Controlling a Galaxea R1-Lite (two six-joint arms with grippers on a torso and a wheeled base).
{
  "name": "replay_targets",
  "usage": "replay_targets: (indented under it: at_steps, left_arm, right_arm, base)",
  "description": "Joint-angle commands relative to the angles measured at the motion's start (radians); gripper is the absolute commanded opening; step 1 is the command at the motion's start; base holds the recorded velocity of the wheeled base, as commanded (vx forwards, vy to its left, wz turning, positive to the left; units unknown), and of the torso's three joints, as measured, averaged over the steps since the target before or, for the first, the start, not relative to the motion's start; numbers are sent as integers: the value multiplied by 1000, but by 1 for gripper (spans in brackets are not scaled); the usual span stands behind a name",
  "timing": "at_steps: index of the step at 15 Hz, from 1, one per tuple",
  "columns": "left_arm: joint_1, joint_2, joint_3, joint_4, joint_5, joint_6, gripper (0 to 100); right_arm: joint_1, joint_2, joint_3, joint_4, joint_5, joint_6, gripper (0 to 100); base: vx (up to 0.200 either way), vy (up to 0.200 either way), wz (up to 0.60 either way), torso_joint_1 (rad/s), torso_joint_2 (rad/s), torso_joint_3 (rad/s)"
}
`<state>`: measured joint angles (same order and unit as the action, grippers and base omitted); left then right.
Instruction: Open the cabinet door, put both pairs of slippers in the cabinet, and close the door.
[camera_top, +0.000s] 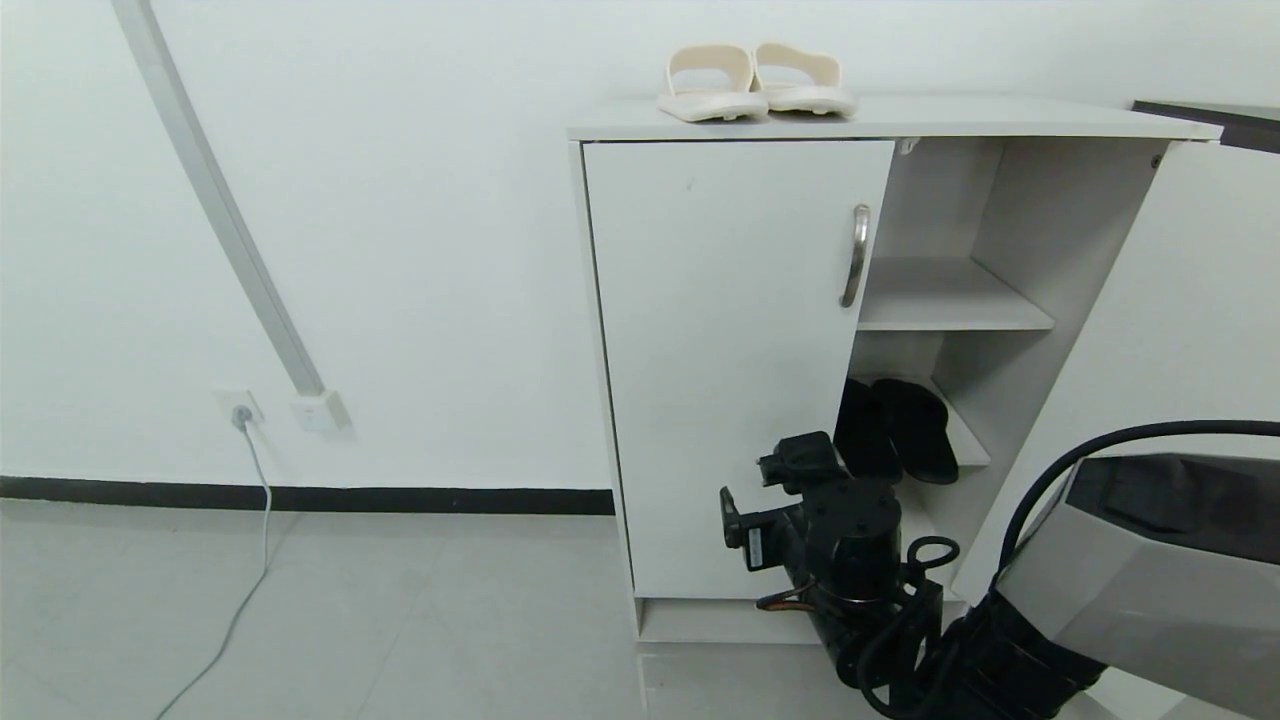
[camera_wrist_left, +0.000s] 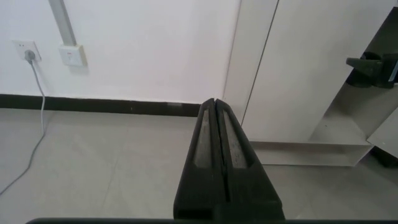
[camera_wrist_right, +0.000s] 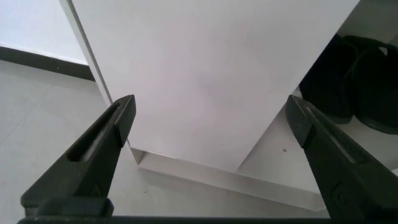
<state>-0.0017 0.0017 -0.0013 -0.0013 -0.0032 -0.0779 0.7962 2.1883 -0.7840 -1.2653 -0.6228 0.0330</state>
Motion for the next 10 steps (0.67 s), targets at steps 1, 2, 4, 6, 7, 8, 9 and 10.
replay_targets:
  at_steps: [1,2,4,6,7,8,9,10]
  left_arm:
    - [0,0,0,0,0,0,0]
    - [0,1,0,0,0,0,0]
    - [0,0,0,0,0,0,0]
    - [-1,0,0,0,0,0,0]
    - [0,1,0,0,0,0,0]
    - [-1,1,0,0,0,0,0]
    - [0,0,0,0,0,0,0]
    - [0,1,0,0,0,0,0]
  right_arm:
    - [-5,13,3,-19,0,-2,100]
    - [-5,18,8,-29,0,-7,100]
    - [-5,21,16,-43,6,-21,100]
    - [-3,21,20,-48,14,-22,100]
    - [-5,22,20,-48,14,-22,100]
    - [-6,25,20,-48,14,-24,100]
    - [-6,27,20,-48,14,-24,100]
    - [-5,27,19,-48,14,-24,100]
  base:
    - [0,0,0,0,0,0]
    - [0,0,0,0,0,0]
    - [0,0,0,0,0,0]
    - [0,0,0,0,0,0]
    - [0,0,0,0,0,0]
    - [0,0,0,0,0,0]
    - [0,0,0,0,0,0]
    - [0,0,0,0,0,0]
